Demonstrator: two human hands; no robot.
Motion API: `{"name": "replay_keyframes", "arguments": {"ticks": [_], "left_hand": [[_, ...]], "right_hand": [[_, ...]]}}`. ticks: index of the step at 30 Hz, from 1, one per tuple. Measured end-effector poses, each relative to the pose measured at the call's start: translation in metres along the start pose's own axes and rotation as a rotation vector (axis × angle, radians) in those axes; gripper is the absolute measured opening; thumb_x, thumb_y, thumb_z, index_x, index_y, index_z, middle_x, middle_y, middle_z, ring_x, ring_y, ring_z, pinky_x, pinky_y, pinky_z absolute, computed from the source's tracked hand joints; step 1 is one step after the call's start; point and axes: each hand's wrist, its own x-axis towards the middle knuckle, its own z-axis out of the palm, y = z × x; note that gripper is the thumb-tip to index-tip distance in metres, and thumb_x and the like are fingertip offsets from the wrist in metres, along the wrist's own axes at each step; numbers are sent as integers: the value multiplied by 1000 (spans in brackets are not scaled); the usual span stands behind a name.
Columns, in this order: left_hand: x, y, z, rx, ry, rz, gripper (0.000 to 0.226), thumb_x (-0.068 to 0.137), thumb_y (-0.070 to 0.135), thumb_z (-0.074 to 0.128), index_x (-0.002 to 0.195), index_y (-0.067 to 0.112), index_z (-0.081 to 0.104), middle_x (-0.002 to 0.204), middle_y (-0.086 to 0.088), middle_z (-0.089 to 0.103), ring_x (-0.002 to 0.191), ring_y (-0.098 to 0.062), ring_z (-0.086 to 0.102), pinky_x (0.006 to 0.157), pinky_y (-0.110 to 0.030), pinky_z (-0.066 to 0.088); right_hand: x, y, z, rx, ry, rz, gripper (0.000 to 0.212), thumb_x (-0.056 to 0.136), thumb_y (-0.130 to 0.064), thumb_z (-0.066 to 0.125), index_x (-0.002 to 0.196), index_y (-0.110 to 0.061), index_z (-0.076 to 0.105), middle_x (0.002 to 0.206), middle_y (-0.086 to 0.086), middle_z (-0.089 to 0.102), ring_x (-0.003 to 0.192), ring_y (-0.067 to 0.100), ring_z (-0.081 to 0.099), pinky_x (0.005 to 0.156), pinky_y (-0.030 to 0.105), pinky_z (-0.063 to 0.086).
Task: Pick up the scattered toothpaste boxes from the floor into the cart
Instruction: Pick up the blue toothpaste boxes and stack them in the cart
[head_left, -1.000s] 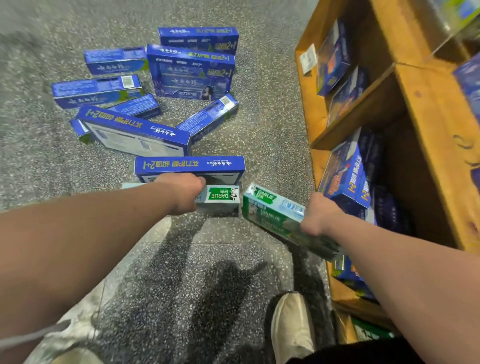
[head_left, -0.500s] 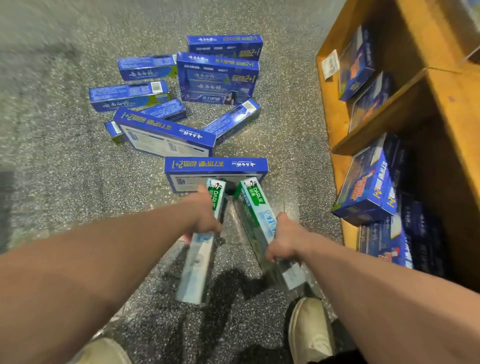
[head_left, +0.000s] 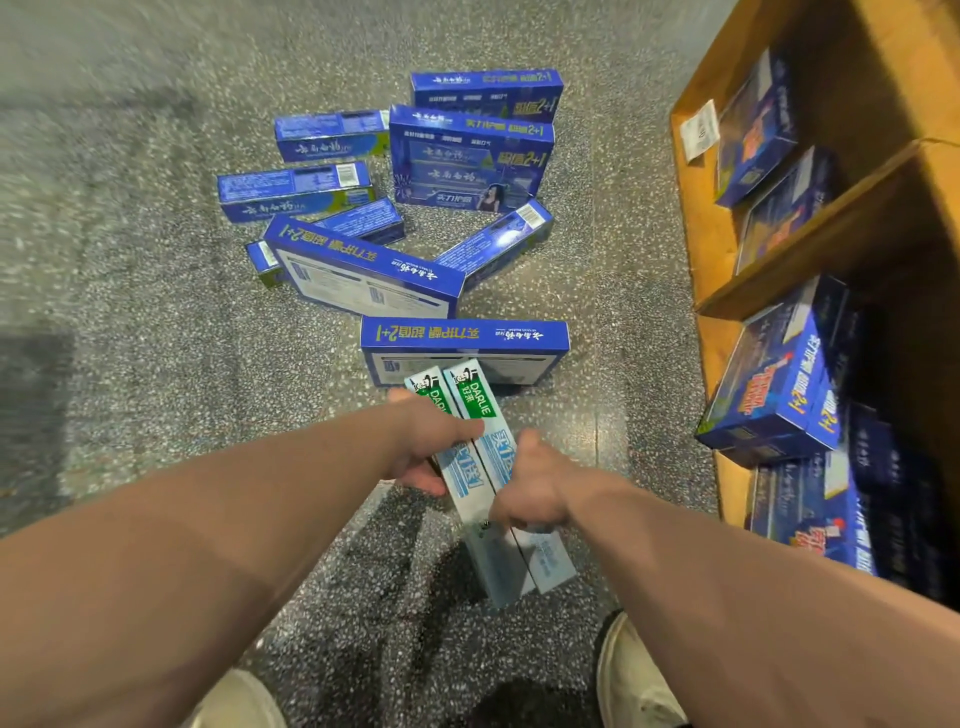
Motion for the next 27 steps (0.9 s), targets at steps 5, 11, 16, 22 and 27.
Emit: {"name": "replay_keyframes", "arguments": {"ticks": [5, 11, 16, 22, 27], "left_hand": [[6, 3, 2, -11, 83, -33, 43, 97, 33, 69, 109, 7, 36, 86, -20, 77, 66, -32, 75, 56, -37, 60], [-22, 16, 3, 1058, 535, 225, 75, 86, 71, 62, 121, 9, 37, 104, -7, 55, 80, -21, 59, 58, -34, 46], [-20, -1, -17, 1570, 212, 865, 88, 78, 71, 59, 144, 20, 31, 146, -10, 35, 136, -30, 37, 112, -52, 34], [-11, -22, -25, 1633, 222, 556, 116, 75, 59, 77, 157, 19, 5, 157, -11, 30, 143, -30, 33, 112, -56, 38], [-8, -30, -29, 1518, 217, 455, 116, 70, 40, 86, 154, 23, 7, 147, -7, 37, 132, -29, 43, 97, -48, 54]], "right_hand": [[6, -8, 24, -70, 152, -64, 114, 50, -54, 98, 134, -22, 28, 119, 3, 50, 109, 25, 60, 94, 46, 56], [5, -16, 40, -234, 340, -34, 117, 59, -55, 92, 142, -13, 22, 132, 7, 49, 114, 27, 62, 92, 47, 56], [-7, -17, 23, -538, 327, -236, 104, 62, -58, 90, 136, -14, 32, 126, 4, 49, 109, 24, 62, 92, 42, 55], [-3, -24, 7, -742, 239, -355, 110, 62, -43, 91, 144, -21, 22, 124, 3, 47, 111, 27, 54, 99, 48, 48], [11, -22, 2, -816, 236, -421, 121, 63, -38, 90, 153, -27, 10, 134, 7, 44, 126, 30, 47, 109, 51, 41]]}}
